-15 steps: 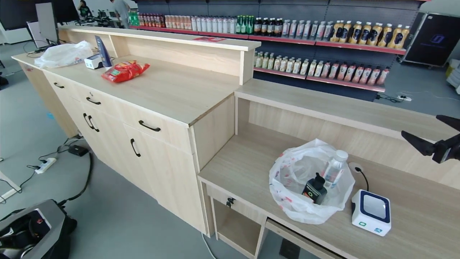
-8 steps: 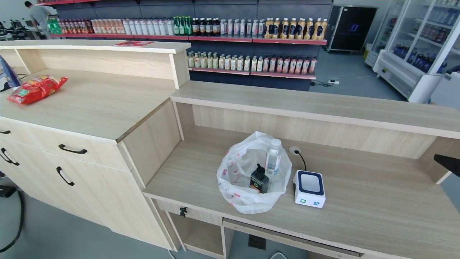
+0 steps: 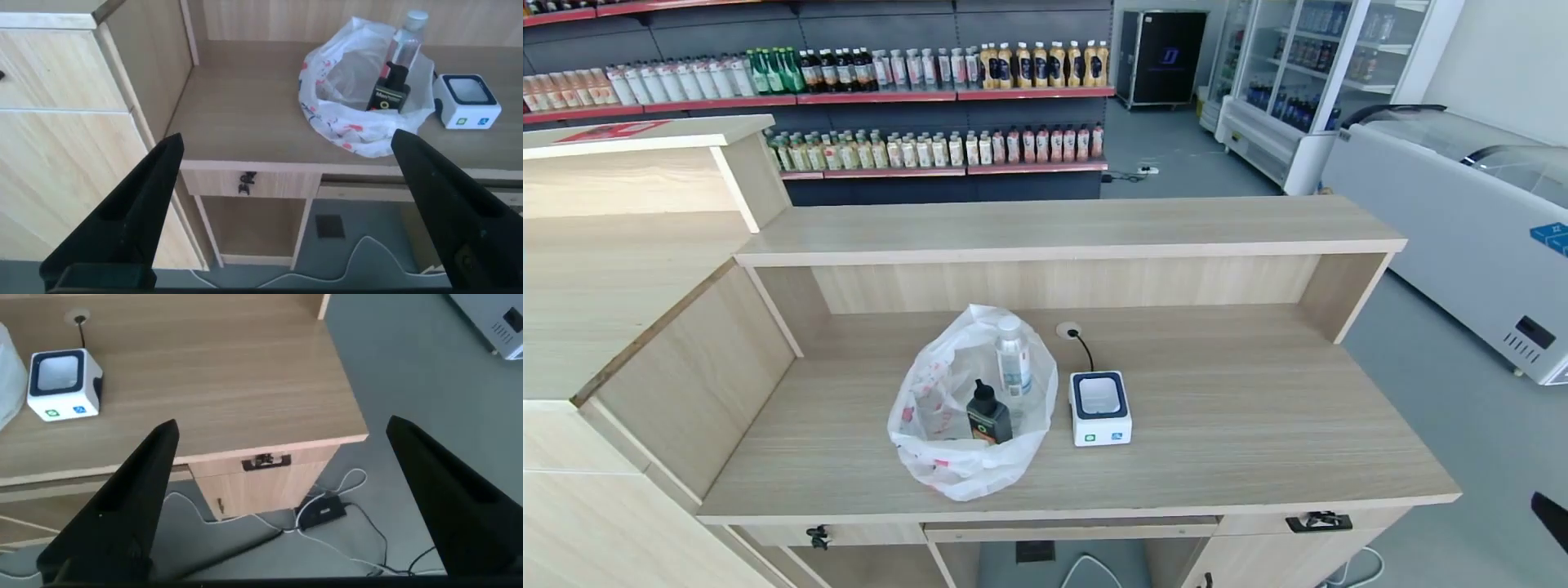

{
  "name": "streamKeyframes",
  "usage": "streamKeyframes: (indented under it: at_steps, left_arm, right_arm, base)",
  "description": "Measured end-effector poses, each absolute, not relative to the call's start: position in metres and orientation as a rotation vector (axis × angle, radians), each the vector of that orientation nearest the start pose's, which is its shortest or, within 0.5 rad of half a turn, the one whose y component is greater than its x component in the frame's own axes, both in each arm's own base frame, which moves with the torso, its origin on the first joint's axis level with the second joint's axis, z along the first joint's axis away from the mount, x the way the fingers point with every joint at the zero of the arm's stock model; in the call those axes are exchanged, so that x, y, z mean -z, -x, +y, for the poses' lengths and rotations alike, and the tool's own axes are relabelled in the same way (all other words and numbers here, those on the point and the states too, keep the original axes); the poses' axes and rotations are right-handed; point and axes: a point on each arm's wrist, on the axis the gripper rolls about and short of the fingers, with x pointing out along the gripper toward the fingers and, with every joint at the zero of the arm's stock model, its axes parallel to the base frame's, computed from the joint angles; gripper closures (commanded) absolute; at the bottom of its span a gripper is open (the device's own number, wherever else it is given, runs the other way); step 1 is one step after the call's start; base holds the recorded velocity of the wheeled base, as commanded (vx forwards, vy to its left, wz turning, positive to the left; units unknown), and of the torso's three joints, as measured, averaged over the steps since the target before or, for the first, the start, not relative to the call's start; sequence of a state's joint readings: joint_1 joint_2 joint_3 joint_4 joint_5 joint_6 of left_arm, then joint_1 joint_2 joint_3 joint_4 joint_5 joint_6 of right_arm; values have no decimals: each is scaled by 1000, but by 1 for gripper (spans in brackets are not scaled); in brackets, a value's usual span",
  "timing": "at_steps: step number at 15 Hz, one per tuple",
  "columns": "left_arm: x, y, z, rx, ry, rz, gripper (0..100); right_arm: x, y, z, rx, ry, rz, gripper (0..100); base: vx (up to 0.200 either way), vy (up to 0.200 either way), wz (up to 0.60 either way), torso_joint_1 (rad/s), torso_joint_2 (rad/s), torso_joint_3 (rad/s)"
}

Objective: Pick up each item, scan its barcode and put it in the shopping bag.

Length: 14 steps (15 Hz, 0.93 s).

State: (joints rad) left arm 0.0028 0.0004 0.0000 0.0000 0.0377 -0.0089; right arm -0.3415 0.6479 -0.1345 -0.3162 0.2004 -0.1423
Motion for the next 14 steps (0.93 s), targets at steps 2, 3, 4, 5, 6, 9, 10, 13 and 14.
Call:
streamKeyframes:
  at_steps: [2, 3, 4, 5, 6, 9, 10, 13, 14]
  left_arm:
    - [-75, 23, 1, -41, 9, 1, 0]
    - [-75, 23, 1, -40, 9, 0, 0]
    - [-75, 23, 1, -41, 9, 0, 0]
    - [-75, 23, 1, -42, 9, 0, 0]
    - [-75, 23, 1, -41, 9, 0, 0]
    - [-75, 23, 1, -41, 9, 0, 0]
    - [-75, 23, 1, -41, 9, 0, 0]
    - [-75, 23, 1, -41, 9, 0, 0]
    - [-75, 23, 1, -40, 9, 0, 0]
  right_arm:
    - [-116, -28, -4, 77, 85, 203, 0]
    - [-106, -18, -1, 64, 89, 206, 0]
    - [-96, -9, 1, 59, 89, 209, 0]
    - [-91, -1, 2, 47, 88, 176, 0]
    - [-85, 5, 2, 37, 79, 156, 0]
    - [-80, 15, 1, 0, 61, 77, 0]
    - [-79, 17, 1, -4, 60, 58, 0]
    - [-78, 20, 1, -7, 66, 19, 0]
    - [-78, 21, 1, -8, 68, 10, 0]
  base:
    - [0, 0, 0, 0, 0, 0]
    - [0, 0, 0, 0, 0, 0]
    - [0, 0, 0, 105, -232, -144]
    - [0, 0, 0, 66, -159, -66]
    - [0, 0, 0, 32, -61, -27]
    - [0, 0, 0, 0, 0, 0]
    - [0, 0, 0, 0, 0, 0]
    - [0, 0, 0, 0, 0, 0]
    - [0, 0, 0, 0, 0, 0]
